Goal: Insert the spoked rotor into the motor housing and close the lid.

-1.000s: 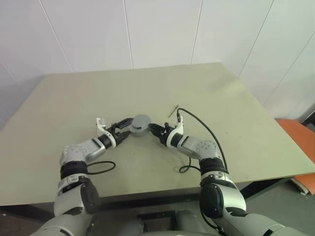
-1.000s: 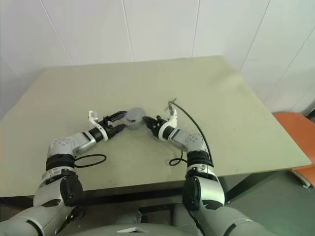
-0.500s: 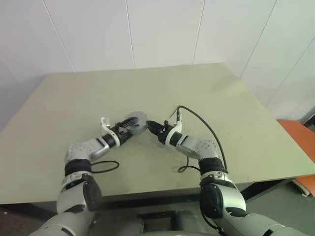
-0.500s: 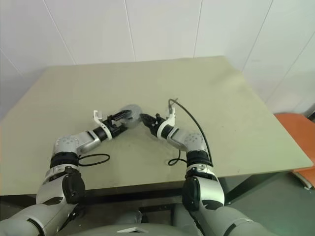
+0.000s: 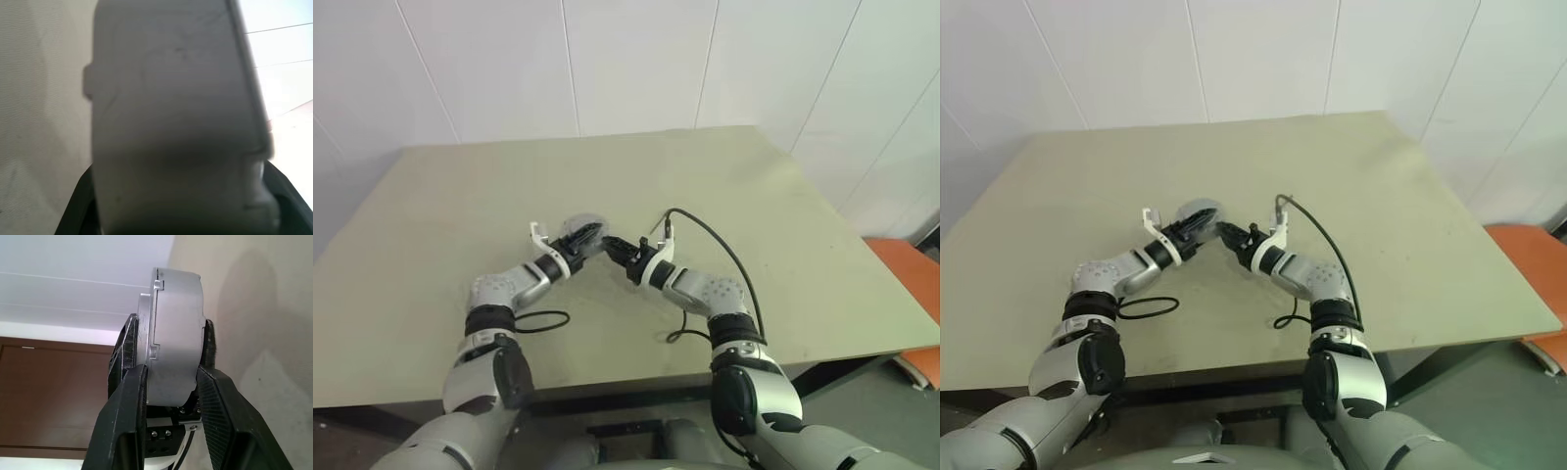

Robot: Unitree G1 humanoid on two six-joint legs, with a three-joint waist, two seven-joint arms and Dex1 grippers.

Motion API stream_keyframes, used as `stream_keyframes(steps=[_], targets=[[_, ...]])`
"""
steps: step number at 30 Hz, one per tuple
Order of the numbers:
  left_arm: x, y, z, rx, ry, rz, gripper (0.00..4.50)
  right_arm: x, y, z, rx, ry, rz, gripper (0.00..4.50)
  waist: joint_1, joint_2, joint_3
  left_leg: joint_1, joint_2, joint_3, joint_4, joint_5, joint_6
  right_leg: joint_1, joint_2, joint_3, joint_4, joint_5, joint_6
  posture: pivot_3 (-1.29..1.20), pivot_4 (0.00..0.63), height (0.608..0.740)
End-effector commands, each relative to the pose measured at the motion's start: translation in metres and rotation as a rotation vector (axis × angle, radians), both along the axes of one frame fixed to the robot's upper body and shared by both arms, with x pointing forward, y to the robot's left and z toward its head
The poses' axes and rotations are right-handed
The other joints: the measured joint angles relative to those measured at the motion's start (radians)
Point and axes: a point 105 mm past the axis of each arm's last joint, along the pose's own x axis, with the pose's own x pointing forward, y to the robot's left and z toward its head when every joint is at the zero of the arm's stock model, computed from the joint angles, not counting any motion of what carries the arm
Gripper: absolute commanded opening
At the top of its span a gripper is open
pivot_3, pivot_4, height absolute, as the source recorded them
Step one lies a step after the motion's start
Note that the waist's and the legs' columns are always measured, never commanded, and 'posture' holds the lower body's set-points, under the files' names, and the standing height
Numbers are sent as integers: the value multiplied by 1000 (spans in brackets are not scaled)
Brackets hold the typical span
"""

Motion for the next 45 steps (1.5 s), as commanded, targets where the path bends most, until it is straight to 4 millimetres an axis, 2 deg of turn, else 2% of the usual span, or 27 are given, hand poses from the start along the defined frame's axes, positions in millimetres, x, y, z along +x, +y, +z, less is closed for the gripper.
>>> stream_keyframes(steps=[1,7,13,20,23,25,28,33,39,45], targets=[[11,13,15,28,-59,73,2210,2,30,42,101,-110,45,1219,0,0,0,0,0,0,0,0,0,0,0,0,0,0,0,0,0,740],[12,8,18,13,-89,85,2210,10,22,49,140,-123,-10,1219,0,0,0,0,0,0,0,0,0,0,0,0,0,0,0,0,0,740],[20,11,43,-130,-170,152,2203,13,17,49,135,-131,-48,1219,0,0,0,0,0,0,0,0,0,0,0,0,0,0,0,0,0,740],[22,14,53,-215,-182,178,2201,14,14,58,151,-176,-59,3425,0,0,0,0,0,0,0,0,0,0,0,0,1,0,0,0,0,740],[29,26,52,-211,-185,274,2201,17,14,50,-24,-244,-80,3425,1,0,0,0,0,0,1,0,0,0,0,0,1,0,0,0,0,740],[35,41,50,-197,-181,376,2201,20,9,59,-114,-341,-120,3425,1,0,0,0,0,0,1,0,0,0,0,0,1,0,0,0,0,740],[39,58,46,-117,-191,492,2201,19,4,67,-397,-607,-132,3425,-1,0,0,0,0,0,1,0,-1,-1,0,0,1,0,0,0,0,740],[41,75,40,11,-225,608,2201,4,-3,68,-737,-1004,-70,3425,9,-2,-1,-1,-1,0,1,0,-1,0,0,0,0,0,0,0,0,740],[37,91,37,41,-251,657,2201,-28,-13,78,-629,-1241,23,3425,26,-4,0,0,-1,1,1,1,-1,0,0,0,-1,0,0,0,0,740],[32,108,29,63,-239,702,2201,-40,-19,66,-621,-1311,129,3425,26,-5,0,1,-1,1,2,1,-1,2,1,-1,0,1,0,0,0,740]])
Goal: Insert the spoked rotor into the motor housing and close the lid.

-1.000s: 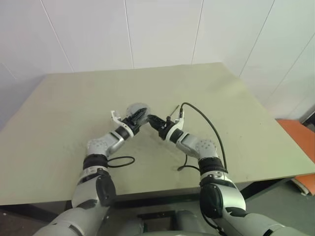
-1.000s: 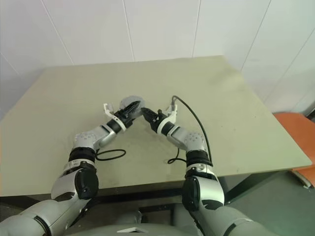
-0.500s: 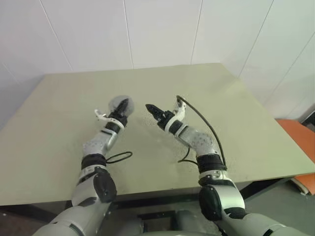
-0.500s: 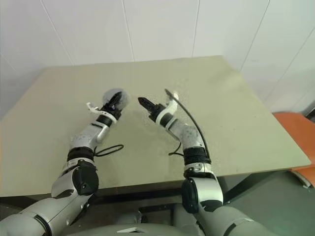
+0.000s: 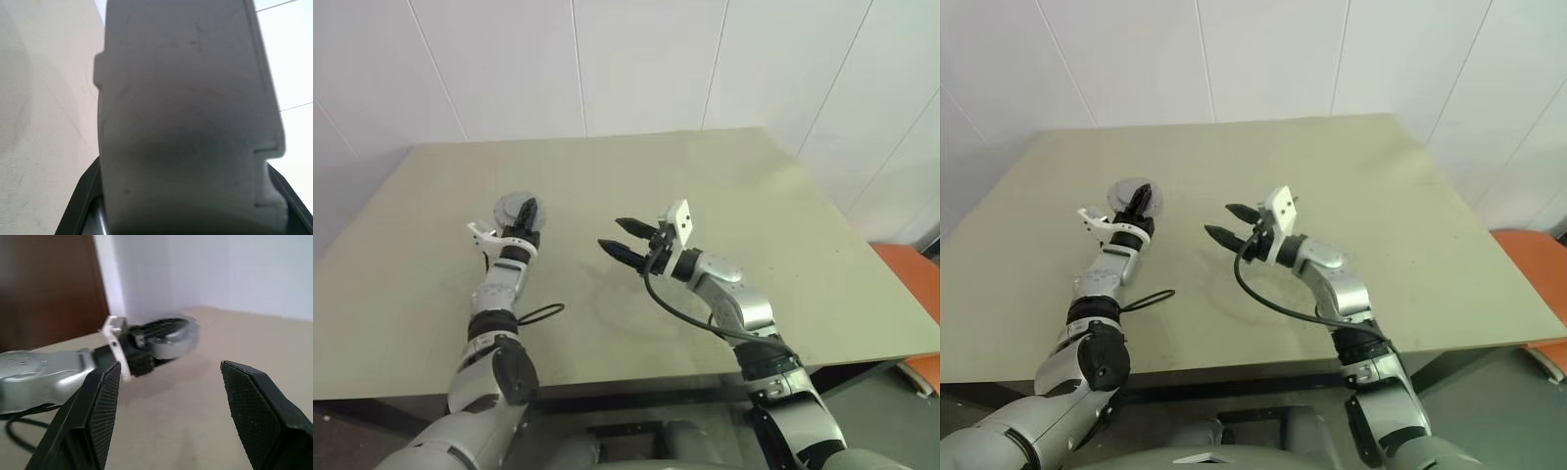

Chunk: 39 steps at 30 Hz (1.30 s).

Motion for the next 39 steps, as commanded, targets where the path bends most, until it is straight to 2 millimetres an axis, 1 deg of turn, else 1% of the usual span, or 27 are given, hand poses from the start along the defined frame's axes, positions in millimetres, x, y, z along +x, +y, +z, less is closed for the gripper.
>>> stream_keyframes(steps=[1,2,5,9,13,15,20,24,26,27,31,35,37,39], targets=[[2,21,20,58,-68,62,2201,-7,2,10,-9,-73,60,3425,0,-1,0,0,0,0,0,0,0,0,0,0,0,0,0,0,0,740],[2,24,19,67,-62,74,2201,-7,2,10,-12,-75,63,3425,0,-1,0,0,0,0,0,0,0,0,0,0,0,0,0,0,0,740],[2,45,12,121,5,168,2201,-6,2,10,-27,-80,60,3425,0,-2,0,0,1,0,0,0,-1,0,0,0,0,0,-1,0,0,740],[1,72,8,181,72,276,2201,-8,5,11,-40,-93,59,3425,2,-4,0,0,1,0,0,1,-1,0,1,0,1,1,-1,0,0,740],[-2,87,1,246,140,337,2201,-12,6,14,-41,-102,63,3425,12,-5,0,0,0,0,0,1,-1,0,0,0,0,1,-1,0,0,740],[-3,90,-2,270,167,348,2201,-13,6,16,-41,-104,62,3425,24,-5,-1,0,0,0,0,1,-1,0,0,0,0,1,-1,0,0,740],[1,86,-3,291,184,327,2201,-14,3,17,-45,-105,49,3425,36,-6,-1,0,0,0,0,1,-1,0,0,-1,0,1,-1,0,0,740],[1,82,-7,293,214,315,2201,-12,1,16,-52,-102,36,3425,32,-6,-1,0,0,0,1,1,-1,0,0,-1,0,1,-1,0,0,740],[1,79,-11,295,225,308,2917,-11,0,15,-54,-101,31,3473,30,-6,-1,0,0,0,0,1,-1,0,0,-1,1,1,-1,0,0,740],[2,77,-12,293,226,303,3184,-11,0,15,-55,-100,30,3473,29,-6,-1,0,0,0,0,1,-1,0,0,-1,1,1,-1,0,0,740],[2,70,-17,278,246,285,4478,-10,1,12,-62,-95,27,3473,31,-6,-1,1,0,0,0,1,-2,0,0,-1,2,1,-2,0,0,740],[3,61,-24,260,318,265,4478,-9,1,11,-66,-92,26,3473,33,-7,-1,3,1,0,1,2,-3,2,0,-1,4,1,-2,0,0,740],[5,51,-27,267,358,238,4478,-8,1,11,-69,-90,25,3473,34,-7,-1,3,0,0,2,2,-3,2,0,-1,4,1,-2,0,0,740],[4,39,-34,263,419,210,4478,-7,0,11,-73,-90,25,3473,38,-7,-2,3,0,0,2,2,-3,2,0,-1,3,2,-2,0,0,740]])
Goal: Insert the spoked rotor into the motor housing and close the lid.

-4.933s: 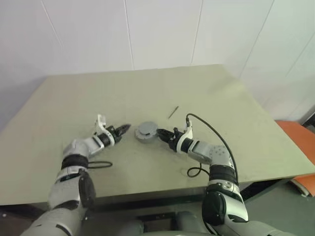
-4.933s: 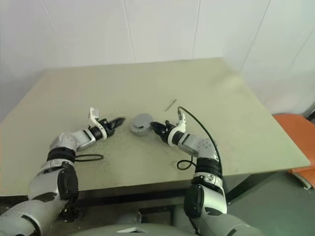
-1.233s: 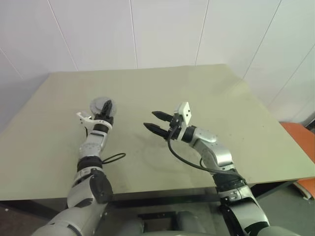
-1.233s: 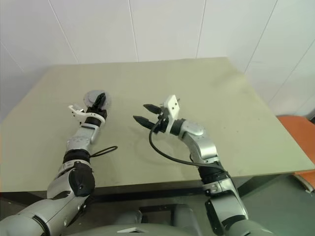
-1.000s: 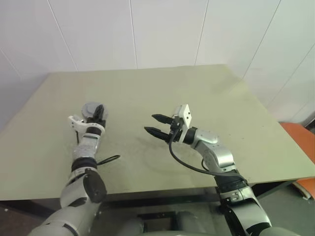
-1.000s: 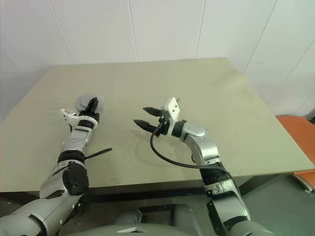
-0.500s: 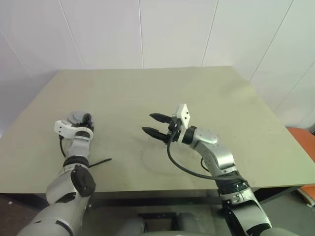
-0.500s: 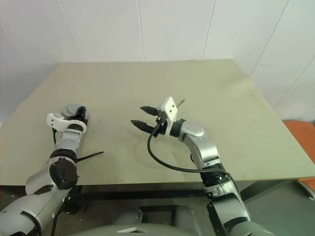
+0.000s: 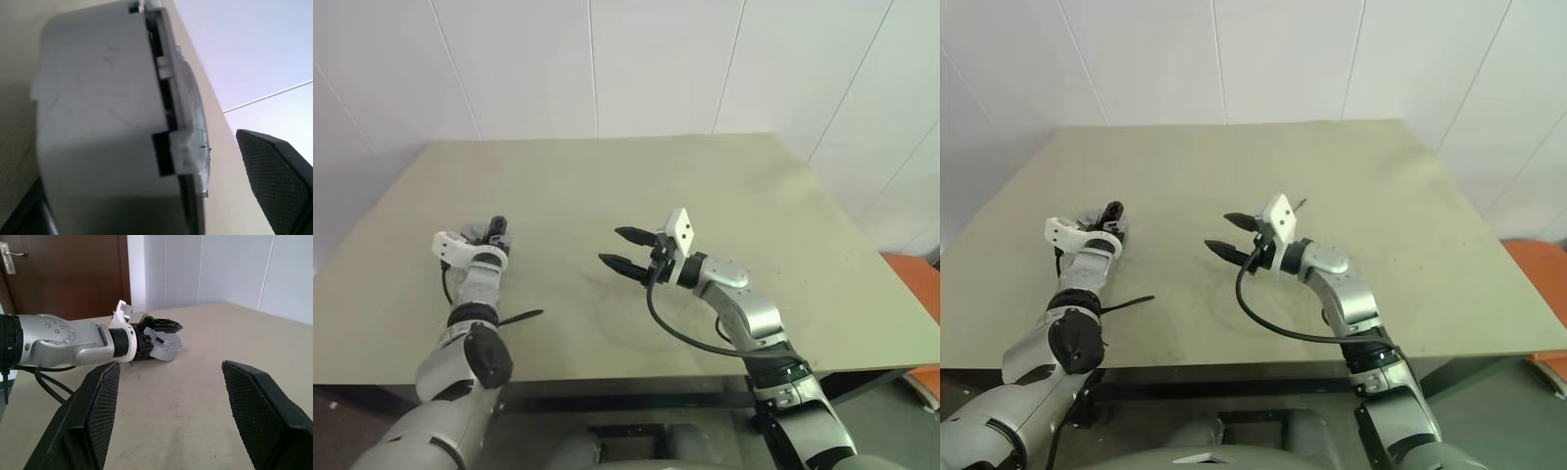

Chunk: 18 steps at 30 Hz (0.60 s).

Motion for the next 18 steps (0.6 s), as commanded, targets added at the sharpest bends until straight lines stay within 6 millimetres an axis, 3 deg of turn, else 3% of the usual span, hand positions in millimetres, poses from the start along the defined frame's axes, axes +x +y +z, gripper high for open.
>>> stream_keyframes(steps=[1,13,18], targets=[[5,-29,-4,-1,86,-73,4478,3,1,13,6,-48,4,3473,5,0,0,0,0,0,0,0,0,0,0,0,0,0,0,0,0,740],[-31,-91,-18,-102,333,-127,4478,9,-2,10,-19,-53,-10,3473,22,0,-2,6,0,0,0,0,0,8,0,0,-3,0,0,0,0,740],[-48,-100,-15,-113,394,-167,4478,10,-3,9,-29,-60,-15,3473,21,2,-3,18,0,0,-2,-1,1,22,1,-1,-7,-3,4,0,0,740]])
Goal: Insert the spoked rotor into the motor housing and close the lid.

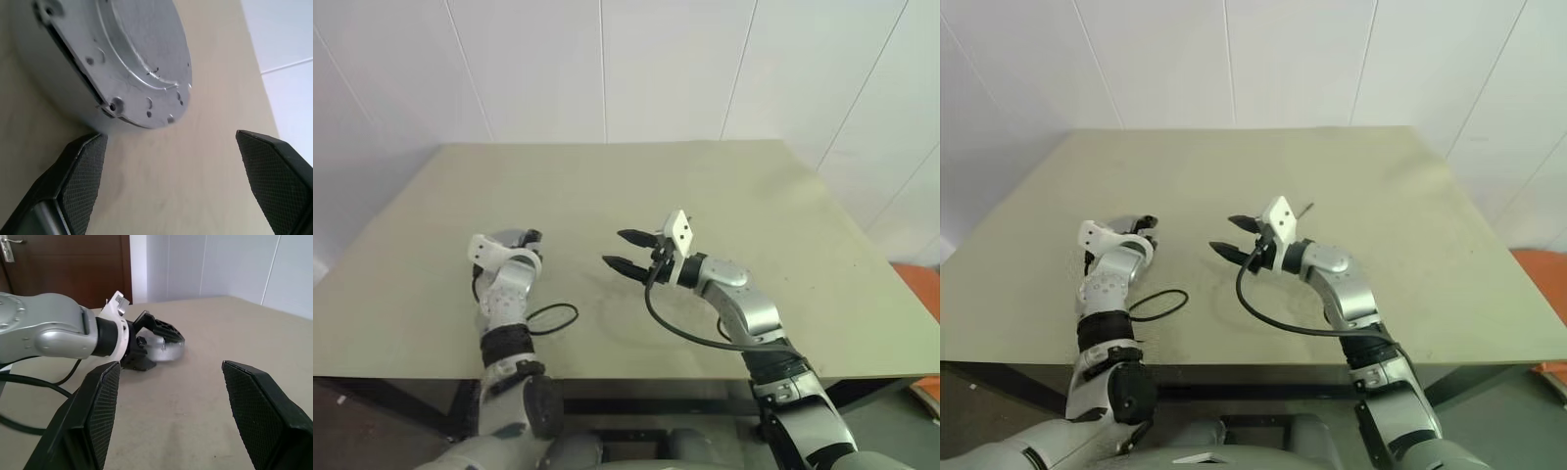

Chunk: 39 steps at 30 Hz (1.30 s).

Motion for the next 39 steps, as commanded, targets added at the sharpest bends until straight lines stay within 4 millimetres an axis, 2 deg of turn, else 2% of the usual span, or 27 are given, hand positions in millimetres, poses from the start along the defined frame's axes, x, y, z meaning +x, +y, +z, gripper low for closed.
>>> stream_keyframes(steps=[1,4,10,13,16,19,21,23,25,27,32,39], targets=[[-14,-26,-13,-37,109,-107,4478,4,0,17,8,-70,3,3473,-1,0,0,0,0,0,0,0,0,0,0,0,0,0,0,0,0,740],[-17,-26,-5,13,83,-171,4478,6,-1,18,12,-78,-12,3473,-1,0,0,1,0,0,0,0,0,0,1,0,0,0,0,0,0,740],[0,-9,27,373,-203,-387,4478,18,-3,23,60,-76,-98,3473,-4,1,1,-1,1,0,0,1,-1,-2,3,0,1,0,-2,0,0,740],[5,3,30,546,-296,-442,4478,22,-4,21,54,-78,-128,3473,-4,1,1,-1,1,0,-1,1,-2,-3,3,0,1,0,-6,0,0,740],[5,5,31,812,-420,-565,4478,33,-11,14,1,-91,-210,3473,-5,2,1,-1,1,1,-2,1,-2,-4,3,1,1,1,-8,0,0,740],[0,-4,39,928,-601,-664,4500,40,-21,10,-3,-88,-282,4045,-3,2,1,-3,1,1,-3,1,-2,-5,2,1,0,1,-8,0,0,740],[-4,-10,42,962,-681,-707,4500,41,-22,8,-5,-89,-293,4467,0,2,1,-5,1,1,-3,1,-2,-7,1,1,0,1,-8,0,0,740],[-7,-22,45,970,-750,-767,4500,41,-26,2,-33,-92,-301,4467,-2,2,1,-5,1,1,-3,1,-2,-8,0,1,0,1,-8,0,0,740],[-14,-35,45,939,-821,-865,4500,36,-32,-16,-136,-93,-278,4467,-2,2,2,-5,2,1,-3,1,-1,-7,0,1,0,1,-7,0,0,740],[-18,-39,45,937,-857,-925,4500,32,-40,-23,-167,-86,-261,4467,-2,2,2,-5,1,1,-3,1,-1,-6,0,1,-1,1,-7,0,0,740],[-23,-42,61,959,-953,-1019,4500,29,-61,-18,-132,-66,-258,4467,-11,4,3,-4,3,1,-2,1,-1,-7,1,1,0,-1,-4,0,0,740],[-29,-48,67,996,-997,-1121,4500,33,-70,-12,-125,-77,-264,4467,-9,4,3,-4,3,1,-2,1,-1,-6,1,1,0,0,-2,0,0,740]])
